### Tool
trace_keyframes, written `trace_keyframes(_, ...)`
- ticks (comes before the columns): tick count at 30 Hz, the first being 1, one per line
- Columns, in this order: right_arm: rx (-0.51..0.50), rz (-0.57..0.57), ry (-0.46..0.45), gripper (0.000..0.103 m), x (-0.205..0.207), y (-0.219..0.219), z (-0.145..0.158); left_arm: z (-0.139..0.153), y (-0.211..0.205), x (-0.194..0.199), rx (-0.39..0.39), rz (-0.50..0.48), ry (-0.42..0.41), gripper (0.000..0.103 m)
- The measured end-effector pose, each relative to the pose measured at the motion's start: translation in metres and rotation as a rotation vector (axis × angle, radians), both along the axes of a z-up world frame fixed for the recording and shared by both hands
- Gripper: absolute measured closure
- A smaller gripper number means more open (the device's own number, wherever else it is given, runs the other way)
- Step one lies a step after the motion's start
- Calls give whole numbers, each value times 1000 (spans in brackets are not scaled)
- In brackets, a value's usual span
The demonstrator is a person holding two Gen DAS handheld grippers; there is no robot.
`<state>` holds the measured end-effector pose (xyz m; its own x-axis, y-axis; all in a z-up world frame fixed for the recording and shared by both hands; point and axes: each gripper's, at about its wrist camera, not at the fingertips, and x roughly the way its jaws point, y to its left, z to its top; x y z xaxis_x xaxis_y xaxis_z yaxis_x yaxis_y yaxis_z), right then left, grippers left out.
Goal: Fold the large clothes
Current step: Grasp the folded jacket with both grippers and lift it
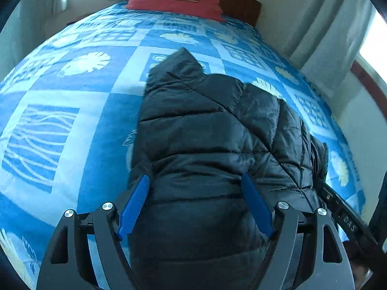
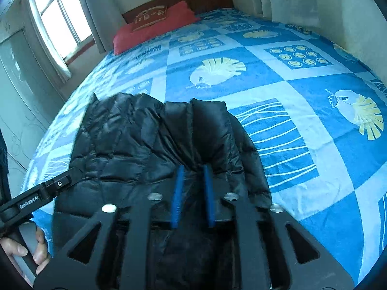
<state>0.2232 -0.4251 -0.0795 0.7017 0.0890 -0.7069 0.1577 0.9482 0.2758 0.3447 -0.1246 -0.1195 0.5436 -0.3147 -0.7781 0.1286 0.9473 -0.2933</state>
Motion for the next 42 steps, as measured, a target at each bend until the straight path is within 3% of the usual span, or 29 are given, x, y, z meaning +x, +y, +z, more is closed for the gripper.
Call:
trace_keyframes(1, -8, -5, -12, 60, -5, 1, 6, 1, 5, -1, -15, 9, 6, 25)
trace_keyframes(5, -58, -44, -52, 47, -25, -1, 30, 10, 36, -9, -36, 97, 20, 25)
trace_keyframes(8, -11, -58, -82, 38, -39, -11, 42, 16, 62, -17, -70, 167, 21, 25)
trace_keyframes(10, 56, -66, -80, 30, -46, -21, 42, 18, 75, -26, -135, 195, 22, 25)
trace_keyframes(12, 142, -70, -60, 29, -49, -30, 34, 14, 85, -36, -201, 198, 34, 25)
trace_keyframes(21, 348, -95, 48, 28, -46, -54, -20, -32, 85, -57, -429, 190, 179, 23)
trace_keyframes(24, 409, -93, 77, 21, -42, -60, -36, -40, 81, -60, -492, 170, 191, 20)
trace_keyframes(30, 652, -26, 91, 13, -37, -70, -75, -62, 78, -58, -601, 157, 241, 13)
trace_keyframes(33, 633, 4, 79, 13, -36, -67, -76, -73, 78, -50, -674, 131, 290, 13)
trace_keyframes(35, 627, 25, 84, 22, -34, -61, -76, -70, 73, -50, -662, 94, 284, 14)
trace_keyframes(37, 643, 38, 73, 41, -34, -59, -76, -67, 70, -51, -641, 76, 273, 18)
trace_keyframes(42, 622, 84, 25, 56, -39, -52, -66, -56, 70, -50, -627, 13, 227, 22)
